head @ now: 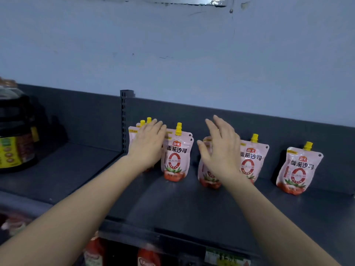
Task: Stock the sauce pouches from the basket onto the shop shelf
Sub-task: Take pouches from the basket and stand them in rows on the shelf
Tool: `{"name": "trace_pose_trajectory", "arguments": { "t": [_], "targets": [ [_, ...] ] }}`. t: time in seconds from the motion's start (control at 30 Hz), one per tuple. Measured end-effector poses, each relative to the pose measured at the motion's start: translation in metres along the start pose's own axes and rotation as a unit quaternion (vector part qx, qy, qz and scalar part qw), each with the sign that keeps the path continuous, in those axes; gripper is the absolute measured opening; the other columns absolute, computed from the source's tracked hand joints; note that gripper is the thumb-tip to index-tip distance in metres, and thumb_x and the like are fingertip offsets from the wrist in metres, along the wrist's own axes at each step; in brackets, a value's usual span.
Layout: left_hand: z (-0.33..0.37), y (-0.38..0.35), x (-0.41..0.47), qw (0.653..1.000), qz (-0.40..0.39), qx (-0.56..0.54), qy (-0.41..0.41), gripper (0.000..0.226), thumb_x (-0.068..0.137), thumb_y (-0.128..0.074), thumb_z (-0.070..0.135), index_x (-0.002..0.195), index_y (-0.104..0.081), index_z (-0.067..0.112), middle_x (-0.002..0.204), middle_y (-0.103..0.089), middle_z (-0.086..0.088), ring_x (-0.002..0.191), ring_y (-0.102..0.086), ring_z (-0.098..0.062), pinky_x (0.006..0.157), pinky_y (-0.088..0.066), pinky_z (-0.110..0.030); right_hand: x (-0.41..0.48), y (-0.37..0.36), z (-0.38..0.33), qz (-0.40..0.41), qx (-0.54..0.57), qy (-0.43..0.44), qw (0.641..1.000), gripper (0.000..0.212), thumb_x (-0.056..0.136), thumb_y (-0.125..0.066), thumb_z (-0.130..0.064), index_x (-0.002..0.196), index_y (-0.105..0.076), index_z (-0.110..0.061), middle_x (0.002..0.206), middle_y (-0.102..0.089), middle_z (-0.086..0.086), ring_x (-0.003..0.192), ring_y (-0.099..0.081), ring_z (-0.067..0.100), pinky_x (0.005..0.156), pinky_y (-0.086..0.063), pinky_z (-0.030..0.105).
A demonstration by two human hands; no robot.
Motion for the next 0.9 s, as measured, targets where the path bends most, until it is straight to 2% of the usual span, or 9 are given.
{"name": "trace_pose_trajectory", "arguments": {
  "t": [0.17,0.33,0.53,0.63,0.77,0.9],
  "targets": [
    [-0.030,0.025,-0.045,0.996,-0.024,0.075,0.029,0.067,0.091,-0.056,0.024,0.148,-0.025,0.007,0.158,-0.022,-0.011,0.147,-0.014,-0.028,0.119,-0.010,-0.041,-0.012,-0.011,-0.055,-0.080,0.044,0.067,0.994,0.060,0.076,-0.073,-0.024,0.132,-0.054,-0.013,0.144,-0.049,0.013,0.134,-0.044,0.033,0.103,-0.039,0.049],
    [-0.065,0.052,-0.107,0.983,-0.076,0.137,0.091,0.072,0.090,-0.057,0.038,0.148,-0.025,0.010,0.159,-0.019,-0.010,0.148,-0.012,-0.026,0.119,-0.010,-0.042,-0.032,-0.025,-0.113,-0.194,0.092,0.108,0.971,0.064,0.086,-0.062,-0.032,0.144,-0.039,-0.018,0.156,-0.030,0.007,0.146,-0.023,0.026,0.115,-0.020,0.043],
    [-0.106,0.086,-0.192,0.952,-0.145,0.199,0.180,0.069,0.093,-0.051,0.036,0.149,-0.020,0.010,0.158,-0.020,-0.008,0.147,-0.012,-0.025,0.119,-0.011,-0.042,-0.068,-0.037,-0.191,-0.286,0.156,0.177,0.929,0.064,0.092,-0.056,-0.033,0.148,-0.028,-0.019,0.160,-0.018,0.007,0.148,-0.011,0.024,0.118,-0.018,0.041],
    [-0.128,0.100,-0.239,0.935,-0.160,0.221,0.227,0.063,0.093,-0.050,0.029,0.147,-0.025,0.010,0.154,-0.028,-0.007,0.144,-0.019,-0.025,0.118,-0.014,-0.043,-0.085,-0.043,-0.233,-0.311,0.179,0.217,0.908,0.064,0.092,-0.056,-0.034,0.148,-0.028,-0.019,0.160,-0.019,0.007,0.148,-0.012,0.024,0.116,-0.022,0.042],
    [-0.157,0.117,-0.300,0.902,-0.202,0.245,0.291,0.063,0.091,-0.054,0.034,0.145,-0.030,0.011,0.151,-0.033,-0.006,0.143,-0.024,-0.024,0.116,-0.017,-0.041,-0.109,-0.047,-0.289,-0.330,0.206,0.265,0.882,0.062,0.091,-0.058,-0.035,0.145,-0.033,-0.019,0.157,-0.025,0.006,0.147,-0.016,0.024,0.113,-0.024,0.042],
    [-0.186,0.130,-0.360,0.871,-0.234,0.255,0.349,0.058,0.090,-0.055,0.033,0.140,-0.035,0.012,0.145,-0.040,-0.005,0.140,-0.028,-0.025,0.114,-0.021,-0.041,-0.132,-0.053,-0.342,-0.348,0.228,0.305,0.857,0.050,0.088,-0.059,-0.035,0.133,-0.044,-0.018,0.143,-0.039,0.005,0.141,-0.027,0.027,0.107,-0.031,0.042]
  ]
}}
Point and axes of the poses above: each hand's wrist, its own x-axis towards the middle knuckle, its own y-axis out of the back of the hand, z = x × y, the point moved 2 cm from there along x, towards the middle knuckle
